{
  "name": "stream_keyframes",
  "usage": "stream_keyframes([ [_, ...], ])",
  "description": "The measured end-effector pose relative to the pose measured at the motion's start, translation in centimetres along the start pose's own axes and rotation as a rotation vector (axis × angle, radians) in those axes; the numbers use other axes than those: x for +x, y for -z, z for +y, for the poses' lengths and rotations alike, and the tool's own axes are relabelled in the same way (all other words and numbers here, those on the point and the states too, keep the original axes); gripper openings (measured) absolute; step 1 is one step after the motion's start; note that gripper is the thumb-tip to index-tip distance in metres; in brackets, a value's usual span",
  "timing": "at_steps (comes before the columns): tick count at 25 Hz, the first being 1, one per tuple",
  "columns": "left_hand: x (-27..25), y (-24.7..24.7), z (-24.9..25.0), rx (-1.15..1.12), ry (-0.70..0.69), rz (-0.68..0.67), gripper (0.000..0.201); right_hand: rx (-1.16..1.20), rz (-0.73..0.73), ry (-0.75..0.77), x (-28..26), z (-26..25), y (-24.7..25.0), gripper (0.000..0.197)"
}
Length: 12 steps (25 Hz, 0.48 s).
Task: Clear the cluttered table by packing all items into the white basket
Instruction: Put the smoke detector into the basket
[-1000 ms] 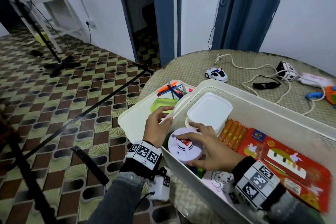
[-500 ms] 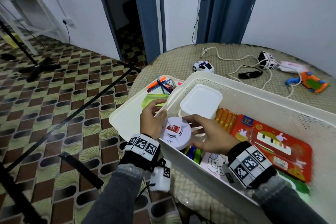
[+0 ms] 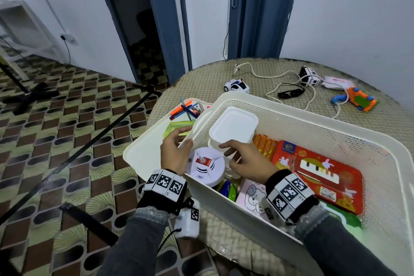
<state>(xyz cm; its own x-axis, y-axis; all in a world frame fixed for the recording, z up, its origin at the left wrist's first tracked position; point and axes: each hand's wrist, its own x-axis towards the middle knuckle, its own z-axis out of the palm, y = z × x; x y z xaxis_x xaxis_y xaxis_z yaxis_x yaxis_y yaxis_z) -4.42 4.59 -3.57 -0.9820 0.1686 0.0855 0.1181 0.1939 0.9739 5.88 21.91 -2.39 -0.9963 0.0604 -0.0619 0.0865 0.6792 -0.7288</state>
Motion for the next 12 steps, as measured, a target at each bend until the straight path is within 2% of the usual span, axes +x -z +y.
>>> stream_keyframes([
  [3,-0.2,0.0,0.5,0.121,-0.033,0.036,0.021,0.006,0.064,-0.009,0.1,0.4,0.7,0.037],
  [6,-0.8,0.2,1.2,0.323,-0.201,0.072,0.020,0.016,0.119,-0.008,-0.4,0.5,1.7,0.034],
  [8,-1.2,0.4,1.7,0.410,-0.325,0.049,0.021,0.025,0.157,-0.002,-0.9,0.1,2.5,0.031],
  [12,-2.0,0.4,3.1,0.333,-0.333,-0.043,0.021,0.058,0.242,0.017,-2.2,-1.5,4.8,0.029],
])
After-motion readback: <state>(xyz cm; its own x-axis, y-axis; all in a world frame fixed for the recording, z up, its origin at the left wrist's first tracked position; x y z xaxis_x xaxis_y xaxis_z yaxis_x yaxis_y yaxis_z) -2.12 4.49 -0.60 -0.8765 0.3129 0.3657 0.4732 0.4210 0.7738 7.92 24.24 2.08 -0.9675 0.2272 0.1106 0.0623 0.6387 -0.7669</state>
